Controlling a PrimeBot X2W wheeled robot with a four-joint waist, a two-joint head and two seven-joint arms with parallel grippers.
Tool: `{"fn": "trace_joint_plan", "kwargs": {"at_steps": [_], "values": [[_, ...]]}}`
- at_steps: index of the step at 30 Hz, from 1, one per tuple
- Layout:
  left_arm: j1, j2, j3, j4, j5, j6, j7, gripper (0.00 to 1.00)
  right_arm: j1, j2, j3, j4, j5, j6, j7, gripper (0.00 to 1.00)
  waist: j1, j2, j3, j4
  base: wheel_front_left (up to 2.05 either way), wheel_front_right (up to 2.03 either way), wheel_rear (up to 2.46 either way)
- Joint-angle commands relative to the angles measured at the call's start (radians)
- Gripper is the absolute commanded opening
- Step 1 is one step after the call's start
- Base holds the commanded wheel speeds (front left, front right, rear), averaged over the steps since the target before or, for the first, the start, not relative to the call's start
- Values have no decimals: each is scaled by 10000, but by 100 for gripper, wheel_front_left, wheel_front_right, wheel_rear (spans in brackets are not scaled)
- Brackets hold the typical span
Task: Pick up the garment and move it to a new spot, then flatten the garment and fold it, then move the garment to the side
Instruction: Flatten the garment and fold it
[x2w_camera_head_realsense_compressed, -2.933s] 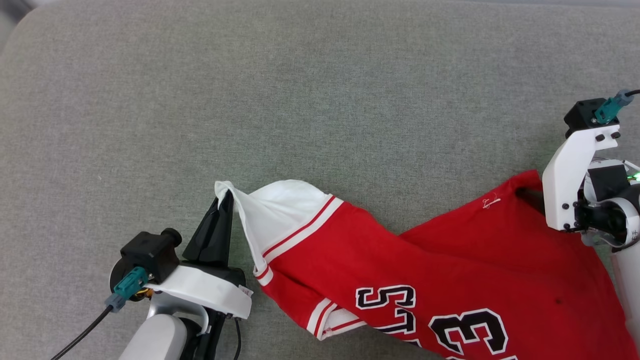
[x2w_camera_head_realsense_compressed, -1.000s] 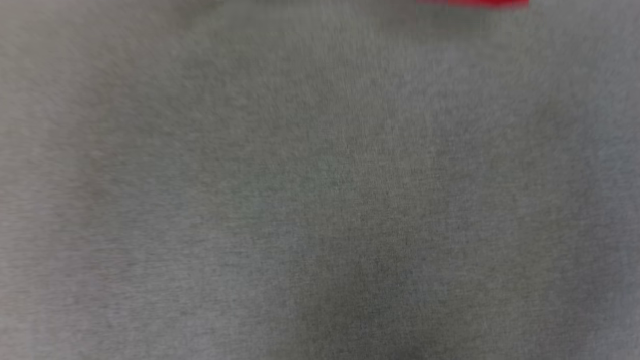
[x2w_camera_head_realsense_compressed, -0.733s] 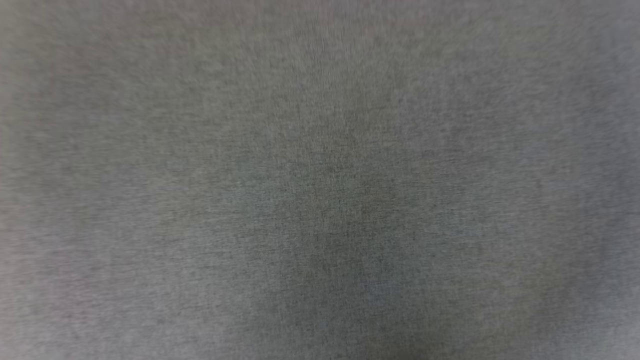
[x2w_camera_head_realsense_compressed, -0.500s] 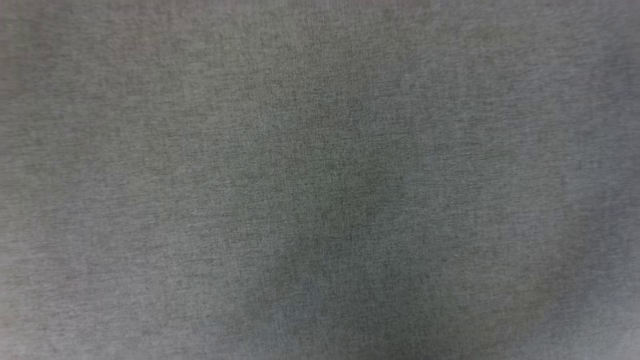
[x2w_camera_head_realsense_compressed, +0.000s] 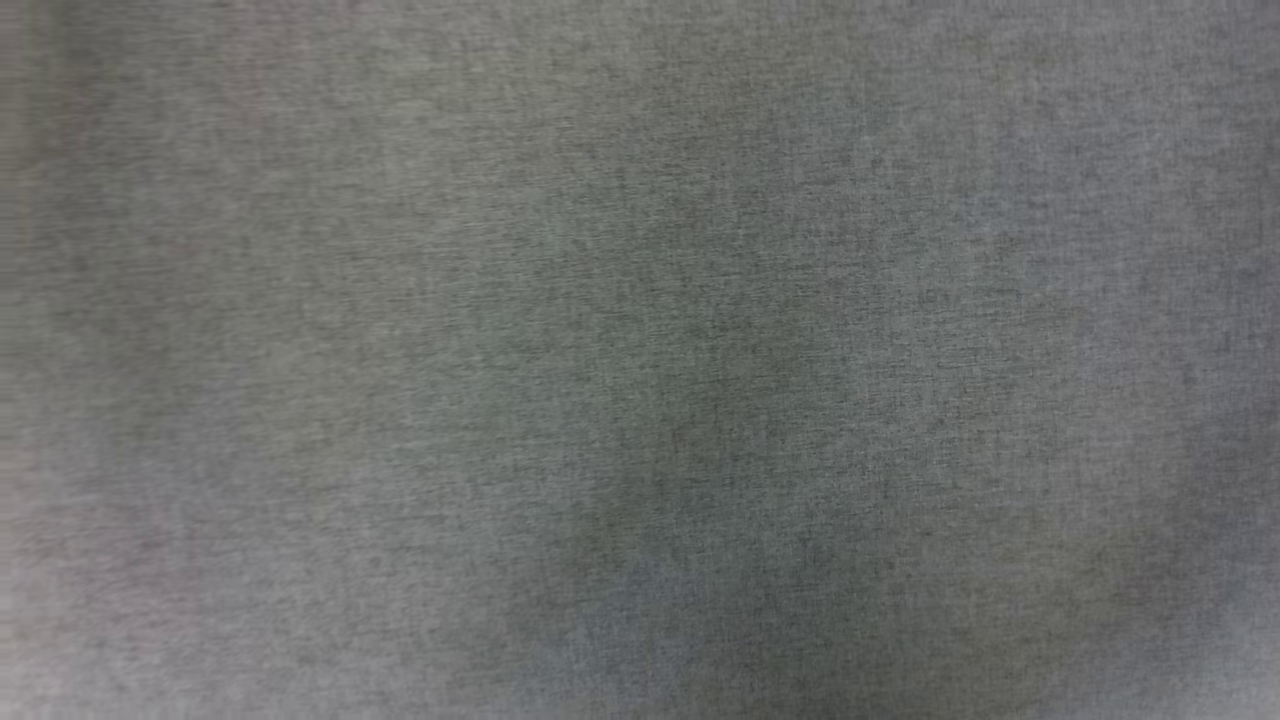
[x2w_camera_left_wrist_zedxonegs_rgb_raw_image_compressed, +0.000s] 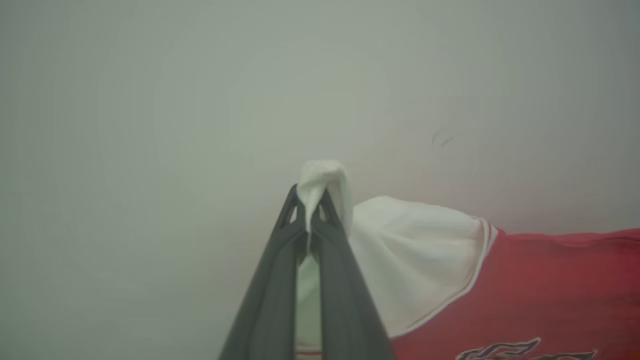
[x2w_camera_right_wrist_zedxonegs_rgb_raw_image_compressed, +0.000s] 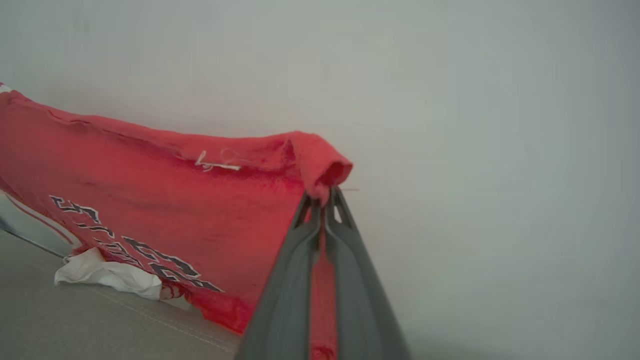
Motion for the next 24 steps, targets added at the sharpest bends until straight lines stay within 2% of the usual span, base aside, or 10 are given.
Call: {"fn": "trace_joint_plan", "kwargs": {"at_steps": [1, 6, 11, 15, 17, 24], "values": [[271, -34, 88, 18, -119, -51, -114, 0, 231, -138, 73, 40, 177, -14, -105, 0, -2, 0, -177, 145, 0, 0, 0], [1943, -179, 288, -44, -737, -348, -469, 0, 1623, -663, 666, -133, 924, -14, -268, 0, -2, 0, -942, 454, 0, 0, 0], [4565, -129, 270, -477, -1152, -618, -694, 0, 4026, -1233, 923, -694, 1852, -14, -48, 0, -2, 0, -2273, 624, 0, 0, 0], [7055, -69, 419, -1276, -1423, -351, -828, 0, 6233, -1570, 816, -1237, 2273, -16, 242, 0, -2, 0, -3298, 677, 0, 0, 0], [8272, 29, 490, -1755, -1470, -83, -794, 0, 7197, -1801, 607, -1508, 2404, -17, 370, 0, -2, 0, -3756, 683, 0, 0, 0], [12239, -74, 751, -3439, -2018, 781, -438, 0, 10752, -1876, -406, -2554, 2449, -22, 690, 0, -2, 0, -5114, 693, 0, 0, 0]]}}
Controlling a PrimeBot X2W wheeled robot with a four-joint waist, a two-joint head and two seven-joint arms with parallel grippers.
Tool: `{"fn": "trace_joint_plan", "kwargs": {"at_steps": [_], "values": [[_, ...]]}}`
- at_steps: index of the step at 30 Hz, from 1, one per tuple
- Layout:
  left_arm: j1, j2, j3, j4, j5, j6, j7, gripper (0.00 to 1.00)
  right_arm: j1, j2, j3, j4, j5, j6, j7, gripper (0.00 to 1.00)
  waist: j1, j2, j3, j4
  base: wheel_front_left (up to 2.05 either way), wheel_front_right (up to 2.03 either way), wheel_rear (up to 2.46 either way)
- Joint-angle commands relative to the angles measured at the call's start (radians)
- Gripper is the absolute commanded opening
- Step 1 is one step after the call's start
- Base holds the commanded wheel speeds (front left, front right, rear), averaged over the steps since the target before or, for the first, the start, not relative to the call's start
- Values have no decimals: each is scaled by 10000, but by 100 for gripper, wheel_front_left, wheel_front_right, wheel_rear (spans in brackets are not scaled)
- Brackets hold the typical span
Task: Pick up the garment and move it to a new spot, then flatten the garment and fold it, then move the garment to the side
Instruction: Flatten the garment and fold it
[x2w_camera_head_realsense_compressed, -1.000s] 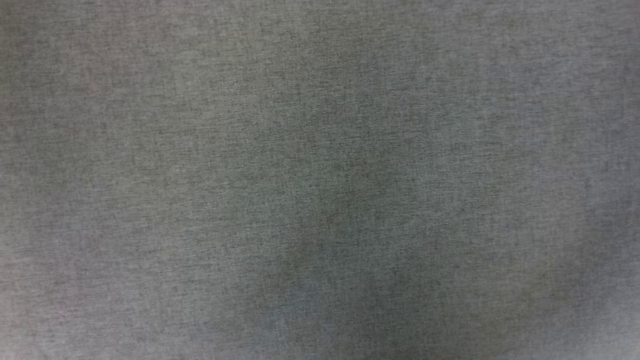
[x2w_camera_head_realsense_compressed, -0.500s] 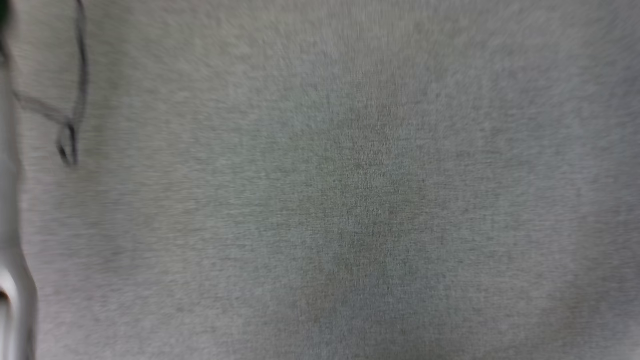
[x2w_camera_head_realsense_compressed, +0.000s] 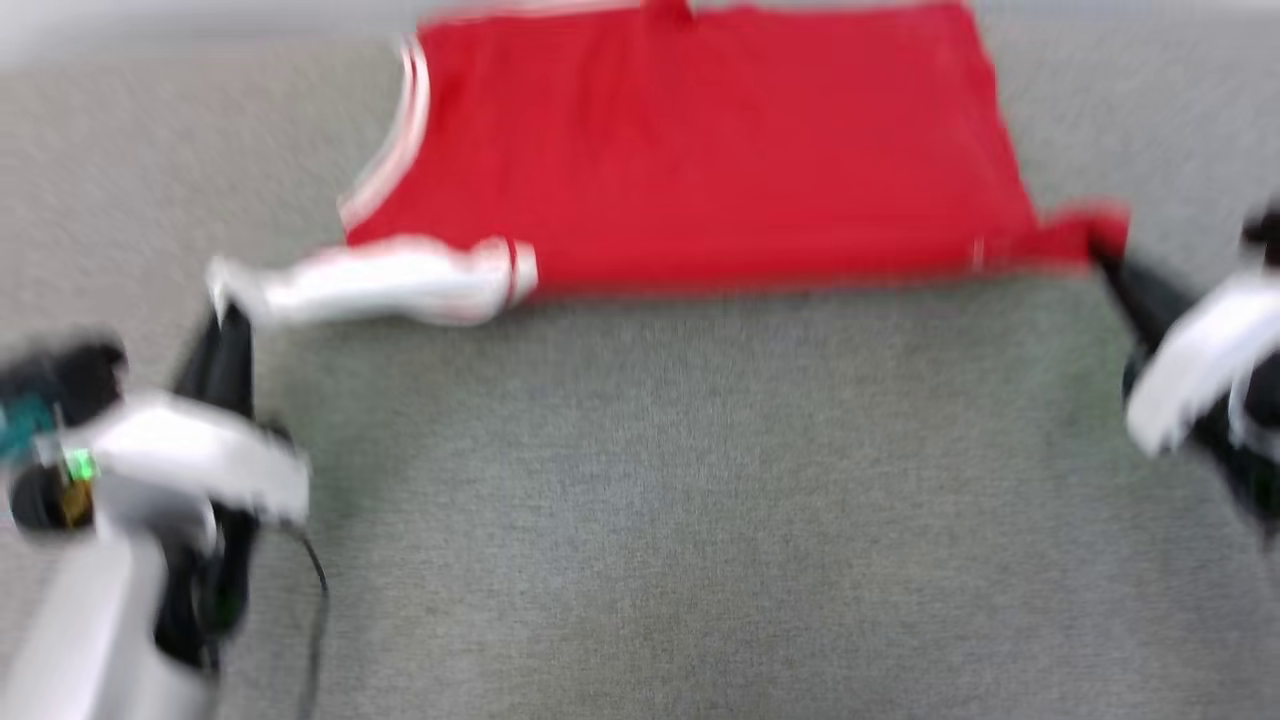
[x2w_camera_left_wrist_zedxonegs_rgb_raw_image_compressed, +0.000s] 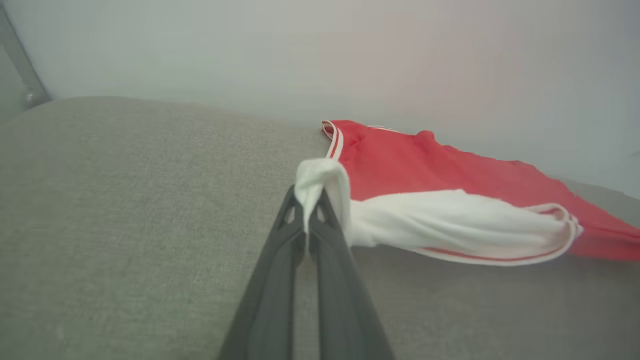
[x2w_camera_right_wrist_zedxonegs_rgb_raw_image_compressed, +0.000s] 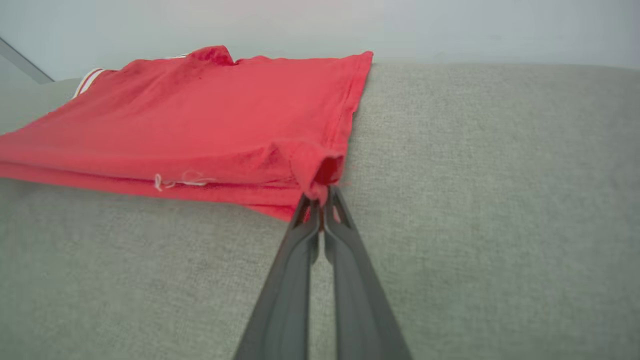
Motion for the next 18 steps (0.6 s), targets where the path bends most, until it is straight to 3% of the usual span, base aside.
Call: {"fn": "trace_joint_plan", "kwargs": {"at_steps": [1, 8, 14, 15, 18], "values": [[595, 87, 272, -222, -132, 259, 17, 0, 638, -125, -354, -86, -58, -35, 96, 0, 2, -1, -752, 44, 0, 0, 0], [3769, -86, 717, -1835, -762, 1187, 493, 0, 3894, 519, -1836, -1607, -819, -42, 1038, 0, 2, -1, -1615, -161, 0, 0, 0], [5788, -199, 896, -3002, -1152, 1762, 900, 0, 6567, 1714, -3506, -3330, -1547, -41, 2272, 0, 2, -1, -2011, -185, 0, 0, 0], [6193, -118, 902, -3512, -1191, 1905, 1112, 0, 7377, 2356, -4177, -4418, -1964, -38, 2950, 0, 2, -1, -1980, -206, 0, 0, 0], [5870, -9, 739, -3706, -1135, 1837, 1346, 0, 7524, 2751, -4587, -5227, -2376, -35, 3560, 0, 2, -1, -1815, -248, 0, 0, 0]]}}
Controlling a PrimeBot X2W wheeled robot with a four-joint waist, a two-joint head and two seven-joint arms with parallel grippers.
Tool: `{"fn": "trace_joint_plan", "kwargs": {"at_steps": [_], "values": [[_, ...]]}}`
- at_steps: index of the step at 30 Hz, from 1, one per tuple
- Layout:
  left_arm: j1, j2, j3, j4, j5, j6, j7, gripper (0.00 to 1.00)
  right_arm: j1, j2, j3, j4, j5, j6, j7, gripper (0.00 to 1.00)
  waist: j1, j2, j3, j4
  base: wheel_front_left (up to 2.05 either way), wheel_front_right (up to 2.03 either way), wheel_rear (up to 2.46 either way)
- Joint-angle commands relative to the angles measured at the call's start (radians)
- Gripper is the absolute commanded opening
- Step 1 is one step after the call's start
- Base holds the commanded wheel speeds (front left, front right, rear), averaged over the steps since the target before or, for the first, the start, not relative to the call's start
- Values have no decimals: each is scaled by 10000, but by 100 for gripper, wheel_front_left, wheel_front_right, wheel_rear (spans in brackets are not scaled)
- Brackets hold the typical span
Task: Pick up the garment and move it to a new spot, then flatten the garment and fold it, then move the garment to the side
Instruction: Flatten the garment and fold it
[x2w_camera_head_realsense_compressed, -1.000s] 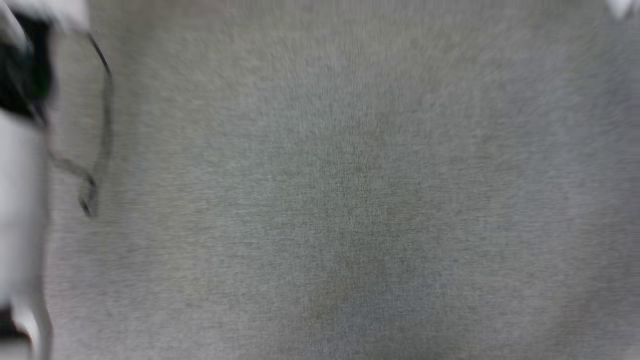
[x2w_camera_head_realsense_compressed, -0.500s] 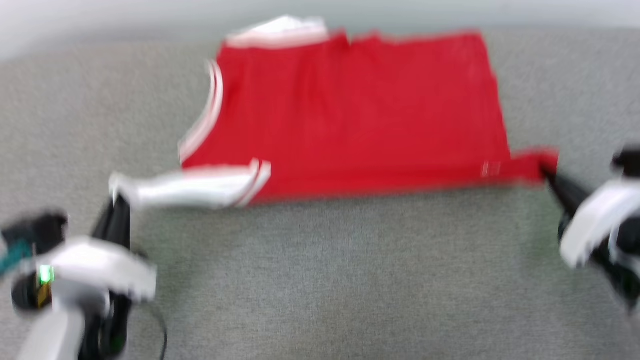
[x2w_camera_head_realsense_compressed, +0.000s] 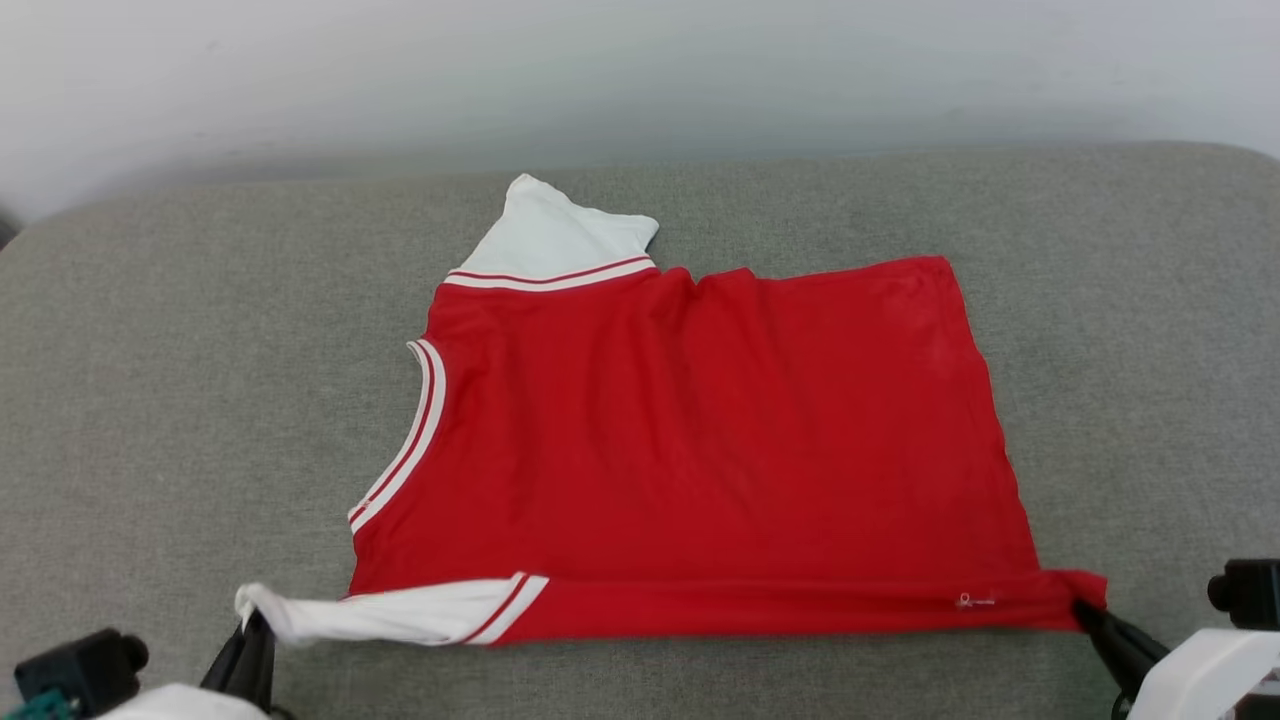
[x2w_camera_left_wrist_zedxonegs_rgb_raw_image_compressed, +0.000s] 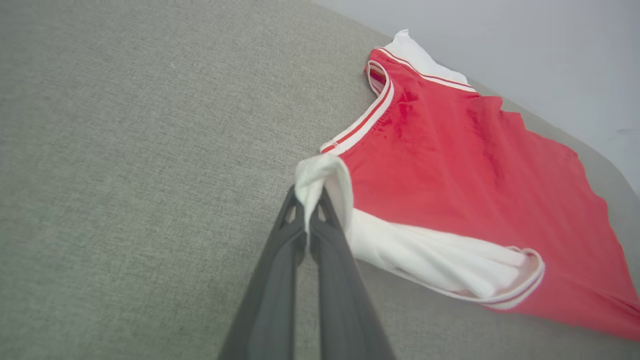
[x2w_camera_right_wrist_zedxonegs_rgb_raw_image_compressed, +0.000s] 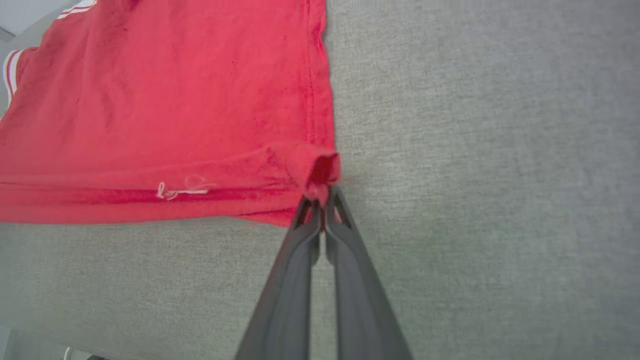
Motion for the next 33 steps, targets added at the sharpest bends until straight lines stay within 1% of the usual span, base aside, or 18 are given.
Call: {"fn": "trace_joint_plan", "kwargs": {"at_steps": [1, 4, 8, 9, 11, 13, 16, 21, 22, 23, 24, 25, 26, 29, 33], "values": [[-475, 111, -11, 17, 91, -40, 74, 0, -152, 21, -197, -218, -273, -34, 195, 0, 4, 0, 159, -34, 0, 0, 0], [-1341, 202, -334, 315, 172, -268, 333, 0, -826, 175, -180, -382, -557, -32, 593, 0, 4, 0, 396, -102, 0, 0, 0], [-2794, 207, -656, 1037, 220, -672, 574, 0, -2032, 141, 102, 141, -712, -29, 841, 0, 4, 0, 837, -167, 0, 0, 0], [-2794, 207, -656, 1037, 220, -672, 574, 0, -2032, 141, 102, 141, -712, -29, 841, 0, 4, 0, 837, -167, 0, 0, 0], [-3422, 168, -806, 1400, 262, -860, 539, 0, -2616, 31, 331, 533, -759, -29, 840, 0, 4, 0, 1080, -186, 0, 0, 0], [-4023, 119, -901, 1790, 317, -1056, 513, 0, -3145, 37, 590, 889, -741, -29, 742, 0, 4, 0, 1336, -165, 0, 0, 0], [-4713, 52, -1095, 2403, 398, -1324, 457, 0, -3807, -127, 868, 1496, -807, -28, 506, 0, 4, 0, 1633, -127, 0, 0, 0], [-5389, -180, -1487, 3340, 441, -1698, 470, 0, -4433, -229, 1308, 2590, -877, -28, -22, 0, 4, 0, 1902, -94, 0, 0, 0], [-5453, -230, -1534, 3532, 407, -1771, 481, 0, -4529, -241, 1419, 2784, -899, -28, -192, 25, 4, 0, 1924, -88, 0, 0, 0], [-5510, -270, -1571, 3694, 373, -1827, 466, 10, -4568, -211, 1507, 2994, -872, -28, -344, 89, 4, 0, 1934, -82, 0, 0, 0], [-5560, -292, -1586, 3861, 351, -1881, 404, 37, -4582, -183, 1620, 3187, -835, -28, -506, 100, 4, 0, 1928, -76, 0, 0, 0], [-5591, -335, -1586, 4048, 299, -1938, 386, 94, -4606, -190, 1724, 3320, -793, -28, -690, 100, 4, 0, 1906, -69, 0, 0, 0], [-5591, -372, -1617, 4212, 267, -2010, 407, 100, -4641, -217, 1805, 3427, -753, -28, -908, 100, 4, 0, 1861, -57, 0, 0, 0], [-5543, -412, -1585, 4609, 158, -2163, 261, 100, -4612, -370, 1904, 3540, -654, -29, -1784, 100, 4, 0, 1586, -27, 0, 0, 0], [-5274, -321, -1431, 4787, 78, -2242, 8, 100, -4231, -431, 1932, 3402, -603, -26, -2960, 100, 4, 0, 999, 13, 0, 0, 0]]}}
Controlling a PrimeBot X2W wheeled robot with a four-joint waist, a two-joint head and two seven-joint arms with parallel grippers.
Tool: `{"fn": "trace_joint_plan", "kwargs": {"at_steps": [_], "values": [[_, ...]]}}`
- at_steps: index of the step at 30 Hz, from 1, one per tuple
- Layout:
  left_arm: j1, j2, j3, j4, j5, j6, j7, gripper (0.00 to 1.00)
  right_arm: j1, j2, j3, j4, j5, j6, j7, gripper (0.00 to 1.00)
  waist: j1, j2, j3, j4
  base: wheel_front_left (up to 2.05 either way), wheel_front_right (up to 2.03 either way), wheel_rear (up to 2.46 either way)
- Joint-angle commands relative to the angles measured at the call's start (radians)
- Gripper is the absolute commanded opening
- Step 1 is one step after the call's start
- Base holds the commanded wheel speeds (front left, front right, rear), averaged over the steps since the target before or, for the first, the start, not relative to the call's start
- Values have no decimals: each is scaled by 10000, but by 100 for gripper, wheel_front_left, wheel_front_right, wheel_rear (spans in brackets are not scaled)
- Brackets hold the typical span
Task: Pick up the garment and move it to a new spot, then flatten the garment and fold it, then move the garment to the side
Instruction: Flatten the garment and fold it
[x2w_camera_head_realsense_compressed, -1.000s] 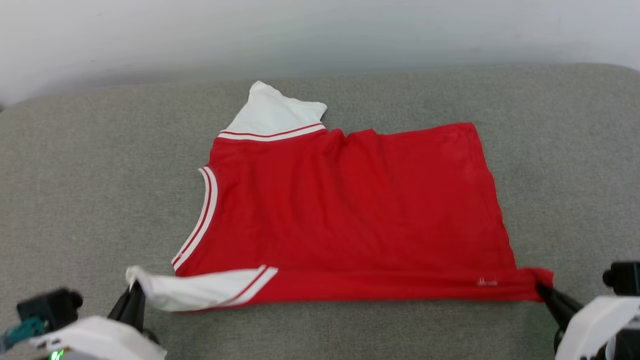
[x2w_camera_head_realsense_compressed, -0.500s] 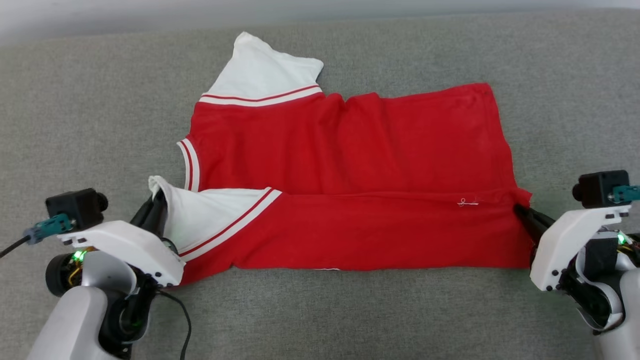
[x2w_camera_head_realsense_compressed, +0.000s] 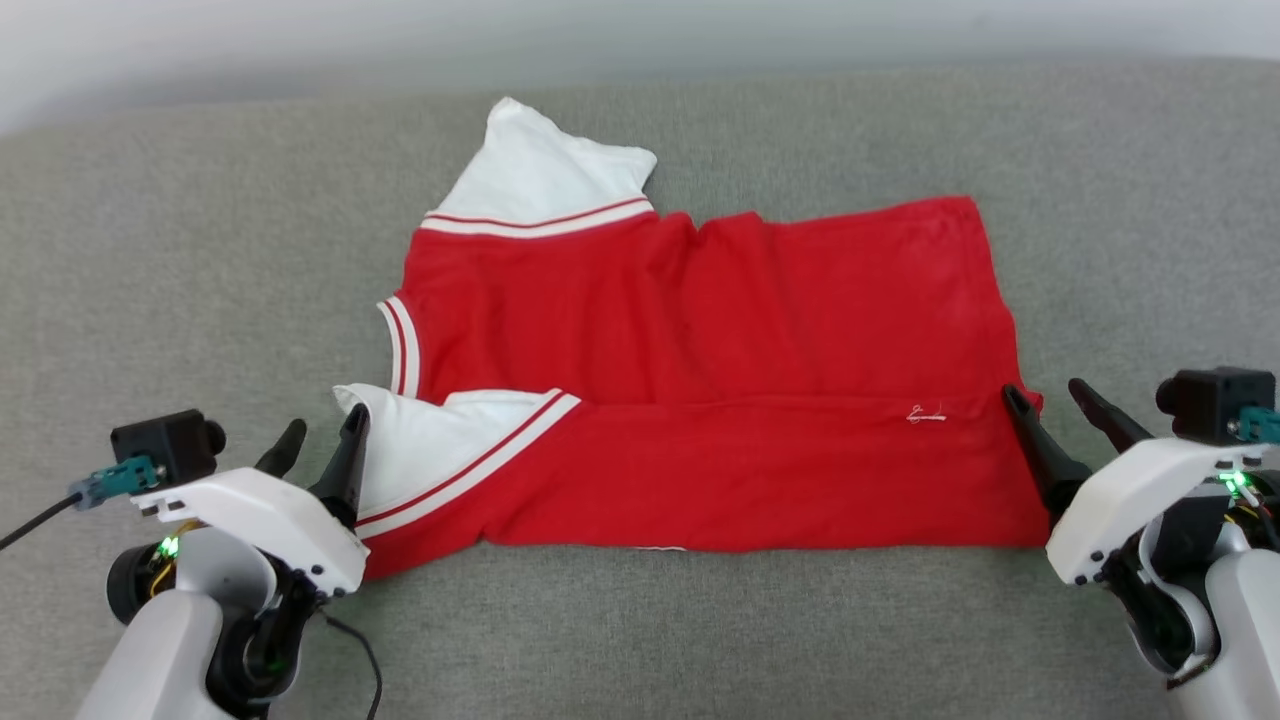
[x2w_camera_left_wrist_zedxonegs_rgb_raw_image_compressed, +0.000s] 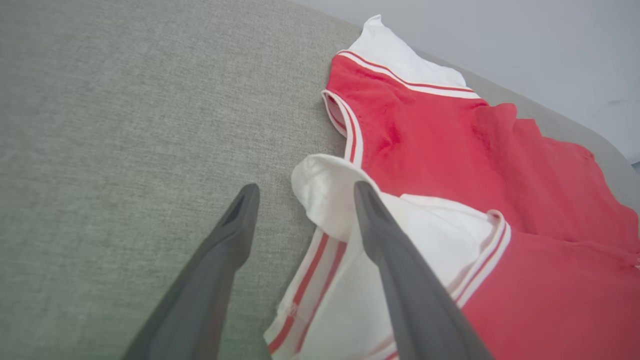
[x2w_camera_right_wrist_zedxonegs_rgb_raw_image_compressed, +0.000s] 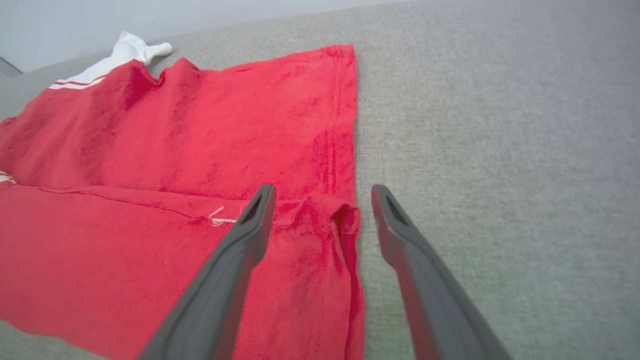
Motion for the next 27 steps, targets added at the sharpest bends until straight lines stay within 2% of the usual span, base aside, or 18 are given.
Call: {"fn": "trace_joint_plan", "kwargs": {"at_steps": [1, 7, 14, 17, 20, 27], "values": [[154, 42, 41, -24, -53, -14, -63, 100, 228, -16, 9, -95, 20, -11, -198, 100, -1, -1, -389, 30, 0, 0, 0], [626, 632, 169, -727, -193, 119, 588, 100, 1025, -60, -272, -1057, -559, -11, -1452, 100, -1, -1, -1274, 2, 0, 0, 0], [795, 1940, -401, -1624, -568, -142, 3255, 100, 1873, 348, -506, -2514, -1395, -11, -1783, 100, -1, -1, -1600, -278, 0, 0, 0], [838, 2428, -673, -1703, -688, -64, 4426, 100, 2093, 624, -387, -2973, -1564, -11, -1717, 100, -1, -1, -1517, -529, 0, 0, 0], [774, 2523, -820, -1692, -910, 10, 5127, 100, 2240, 818, -312, -3345, -1610, -11, -1695, 100, -1, -1, -1327, -762, 0, 0, 0], [628, 2597, -1132, -897, -1029, 46, 5911, 100, 2201, 1030, -334, -3716, -1617, -11, -1624, 100, -1, -1, -773, -1298, 0, 0, 0]]}}
